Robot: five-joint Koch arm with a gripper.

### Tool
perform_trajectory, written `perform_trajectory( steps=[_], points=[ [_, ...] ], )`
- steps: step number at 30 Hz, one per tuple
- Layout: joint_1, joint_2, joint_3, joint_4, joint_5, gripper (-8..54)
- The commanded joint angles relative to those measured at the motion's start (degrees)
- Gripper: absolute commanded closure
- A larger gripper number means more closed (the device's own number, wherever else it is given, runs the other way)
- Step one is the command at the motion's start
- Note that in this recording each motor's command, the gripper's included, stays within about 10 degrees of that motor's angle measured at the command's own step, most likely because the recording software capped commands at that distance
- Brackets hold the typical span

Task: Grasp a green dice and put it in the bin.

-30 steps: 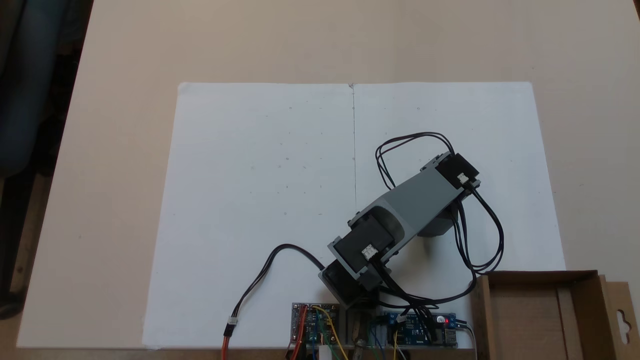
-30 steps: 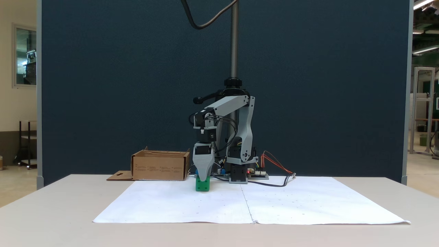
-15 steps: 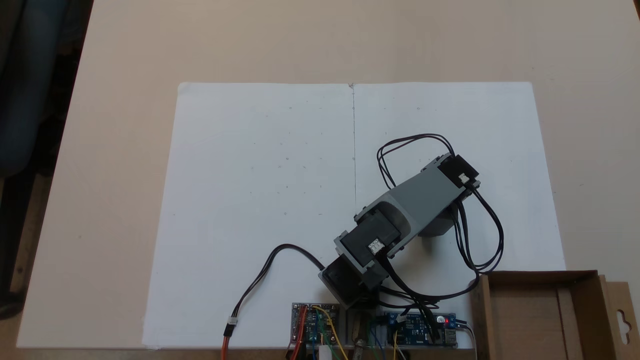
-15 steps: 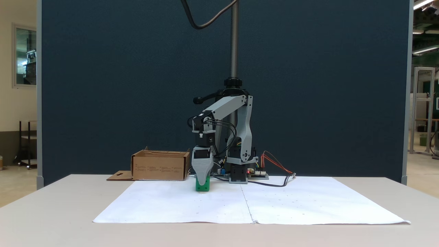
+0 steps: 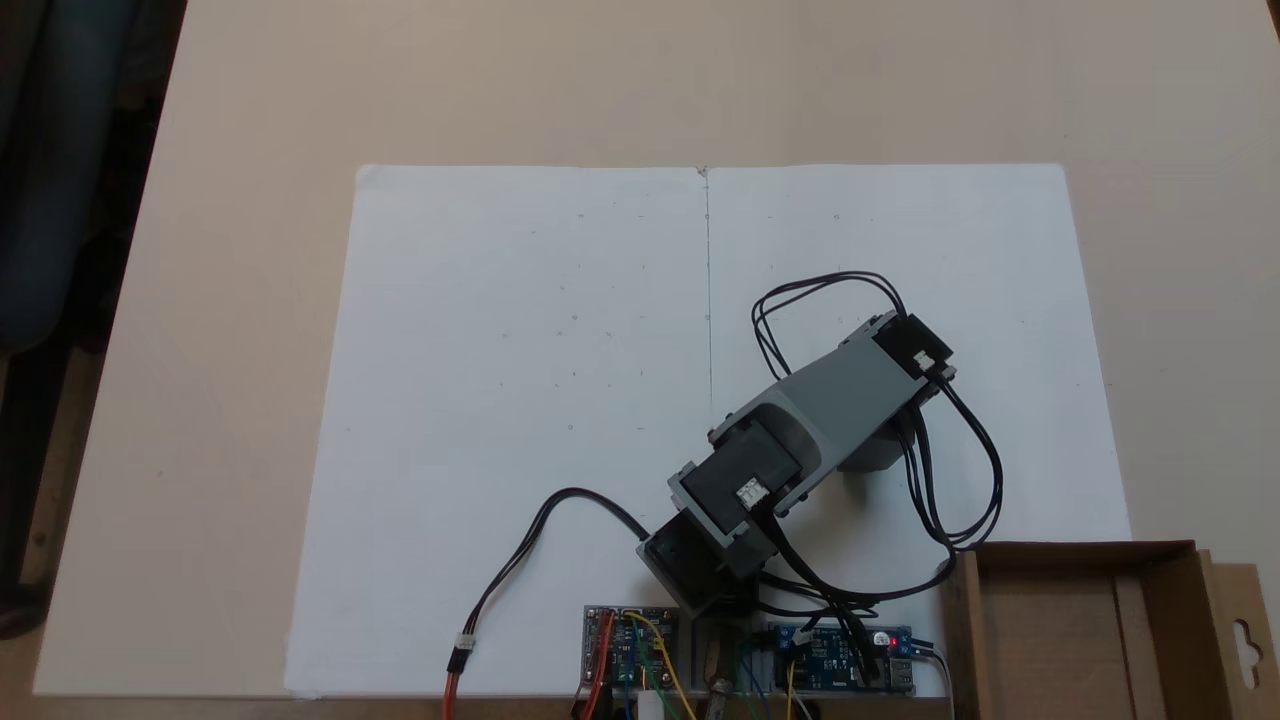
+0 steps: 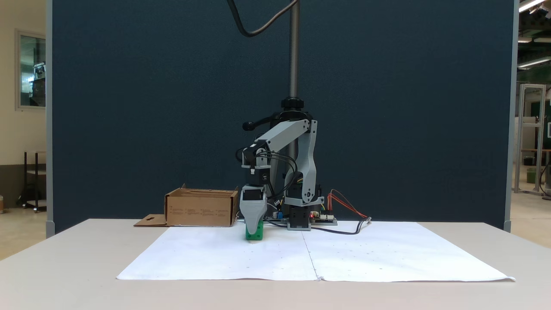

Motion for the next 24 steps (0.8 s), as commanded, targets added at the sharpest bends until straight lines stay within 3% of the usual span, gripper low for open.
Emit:
perform_trajectory(
  steps=[1,24],
  points=[
    [0.4,0.4,-0.1,-2.3,0.4,2.4],
    [0.4,-0.8,1.9,-6.1,0.3,4.6]
  ],
)
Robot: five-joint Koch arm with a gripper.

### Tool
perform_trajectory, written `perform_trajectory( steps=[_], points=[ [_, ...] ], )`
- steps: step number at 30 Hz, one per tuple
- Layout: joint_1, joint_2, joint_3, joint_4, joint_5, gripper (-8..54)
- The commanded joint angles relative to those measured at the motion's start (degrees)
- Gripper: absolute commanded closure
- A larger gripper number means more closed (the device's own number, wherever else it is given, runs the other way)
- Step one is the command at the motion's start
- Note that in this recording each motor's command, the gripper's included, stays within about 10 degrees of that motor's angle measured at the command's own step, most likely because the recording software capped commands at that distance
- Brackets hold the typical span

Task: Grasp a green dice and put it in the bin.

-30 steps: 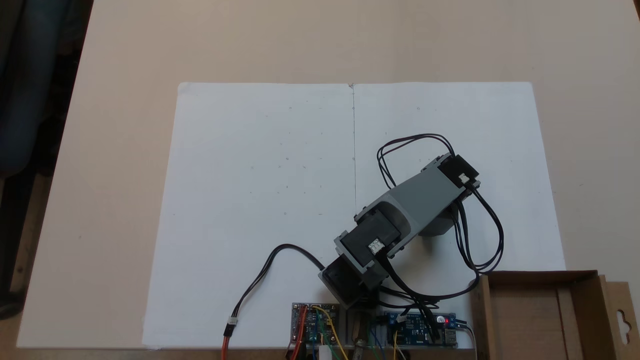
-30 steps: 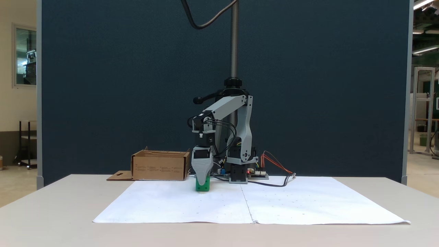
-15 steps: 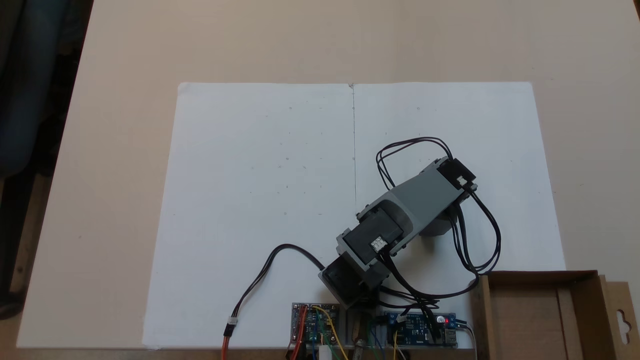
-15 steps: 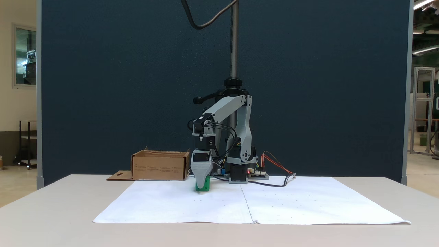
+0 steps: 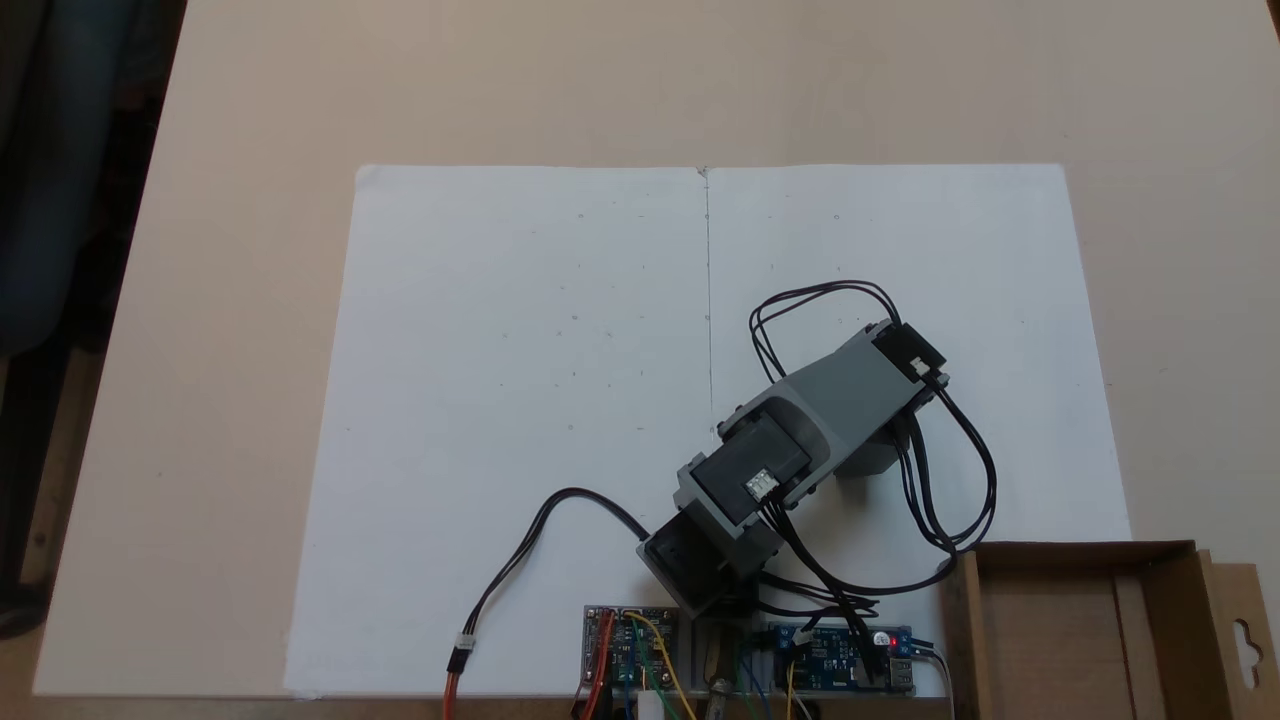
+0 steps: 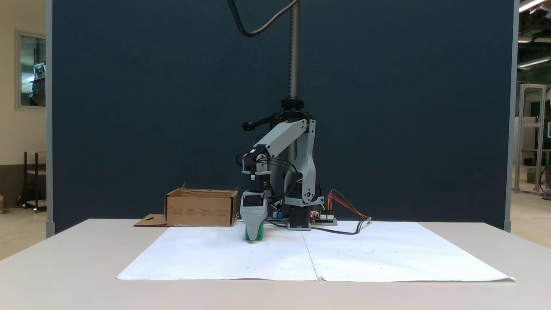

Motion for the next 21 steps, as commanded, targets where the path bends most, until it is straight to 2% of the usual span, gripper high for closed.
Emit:
perform_trajectory(
  steps=[1,15,18,21],
  points=[
    [0.4,0.7,-0.4,-1.5,0.3,5.4],
    [0.6,0.1,-0.3,-3.8,0.3,5.9],
    [0.6,0.0,-0.1,-3.8,0.3,9.1],
    [0.7,0.0,0.2,-3.9,0.2,9.1]
  ],
)
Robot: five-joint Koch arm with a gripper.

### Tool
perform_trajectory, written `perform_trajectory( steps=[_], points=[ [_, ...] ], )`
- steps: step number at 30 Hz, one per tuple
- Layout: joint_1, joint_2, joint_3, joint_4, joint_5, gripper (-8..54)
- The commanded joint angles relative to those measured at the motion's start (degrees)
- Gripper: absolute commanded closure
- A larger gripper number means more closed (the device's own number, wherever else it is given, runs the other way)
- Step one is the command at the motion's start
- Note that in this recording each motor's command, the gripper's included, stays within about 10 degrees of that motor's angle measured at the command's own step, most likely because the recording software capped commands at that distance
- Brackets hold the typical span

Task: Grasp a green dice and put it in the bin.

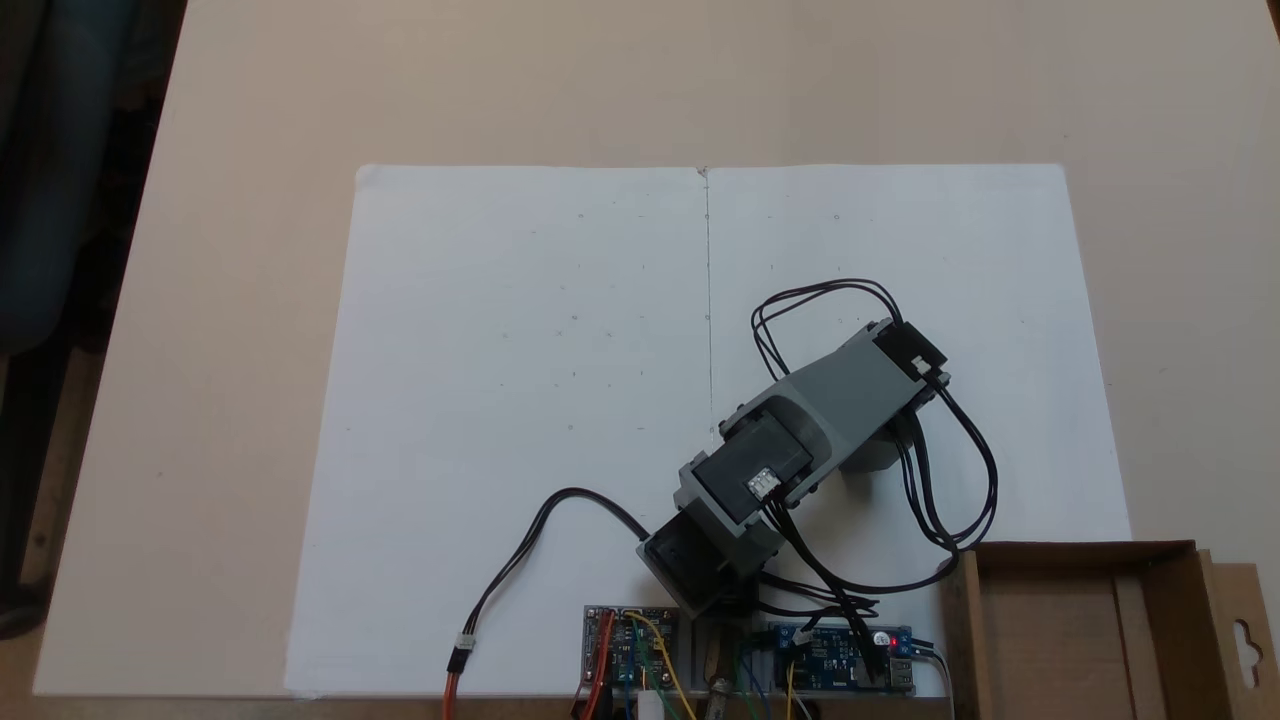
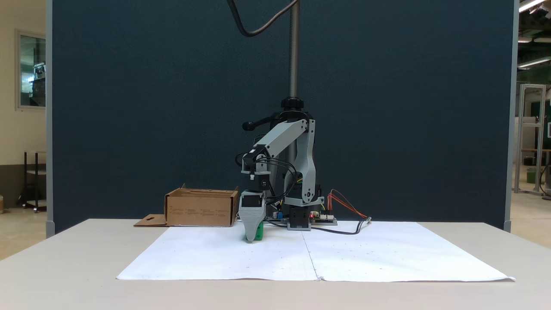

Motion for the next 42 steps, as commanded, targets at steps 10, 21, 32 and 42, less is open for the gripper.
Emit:
perform_trajectory(
  steps=[10,21,32,42],
  points=[
    [1.3,0.8,1.0,-3.3,0.2,18.6],
    [1.8,0.8,1.1,-4.5,0.2,19.2],
    [2.3,0.8,2.2,-6.5,0.1,31.2],
    [2.2,1.6,1.4,-8.2,0.4,33.9]
  ],
)
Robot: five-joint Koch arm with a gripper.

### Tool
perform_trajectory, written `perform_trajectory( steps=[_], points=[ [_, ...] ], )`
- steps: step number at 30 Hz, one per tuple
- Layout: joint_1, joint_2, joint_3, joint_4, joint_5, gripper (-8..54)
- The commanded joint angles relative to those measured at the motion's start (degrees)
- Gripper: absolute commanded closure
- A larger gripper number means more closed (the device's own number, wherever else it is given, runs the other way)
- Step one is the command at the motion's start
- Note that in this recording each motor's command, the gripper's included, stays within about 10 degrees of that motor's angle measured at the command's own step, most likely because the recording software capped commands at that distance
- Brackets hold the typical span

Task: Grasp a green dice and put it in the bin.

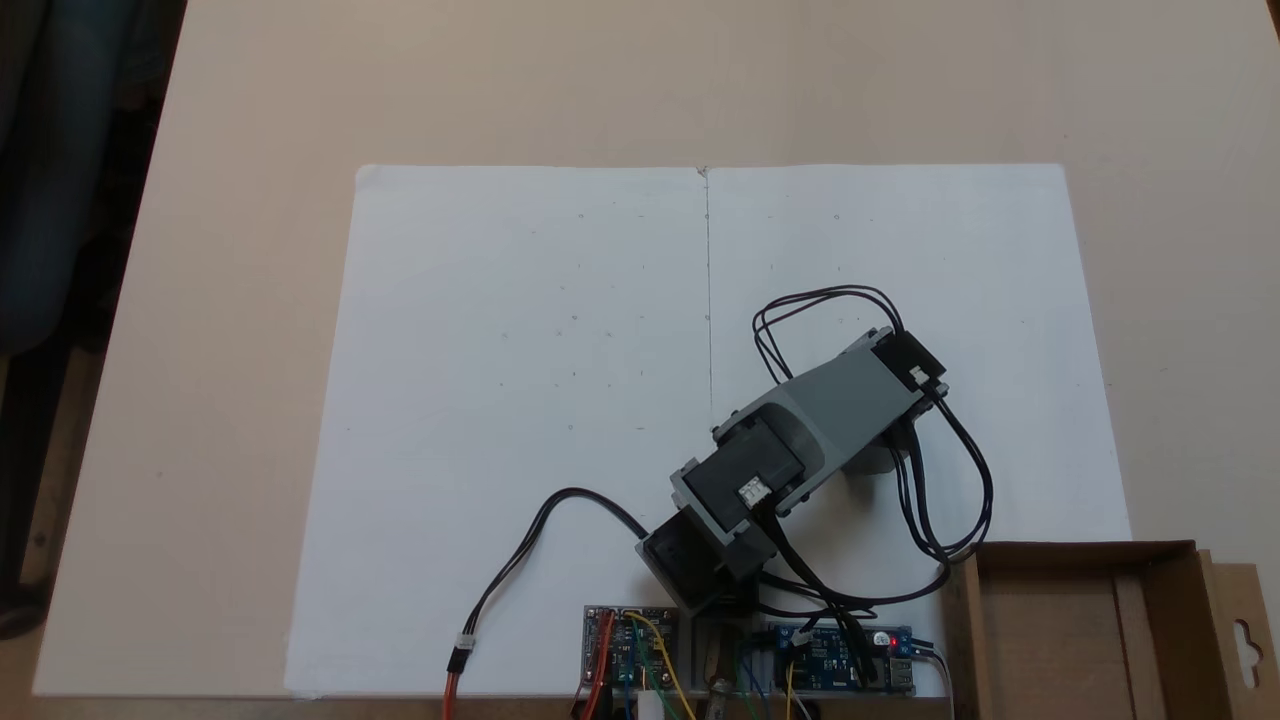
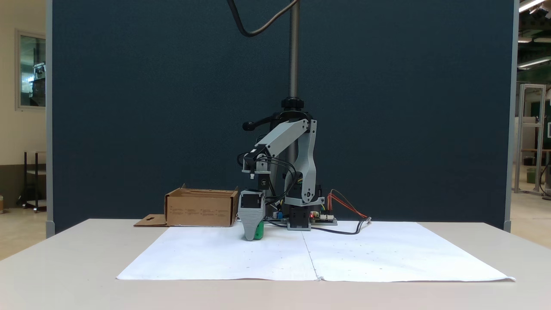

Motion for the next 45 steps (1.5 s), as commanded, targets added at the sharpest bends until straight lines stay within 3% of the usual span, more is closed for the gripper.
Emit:
perform_trajectory(
  steps=[1,6,14,25,32,45],
  points=[
    [0.2,1.4,-0.7,-5.0,0.4,33.9],
    [-2.0,4.2,-8.2,-1.9,6.4,33.9],
    [-3.1,5.2,-35.3,8.8,20.0,33.9],
    [24.7,3.8,-46.8,9.5,38.2,33.9],
    [39.0,-3.3,-55.6,11.4,39.2,33.9],
    [54.9,-11.8,-56.5,20.0,36.9,33.9]
  ],
)
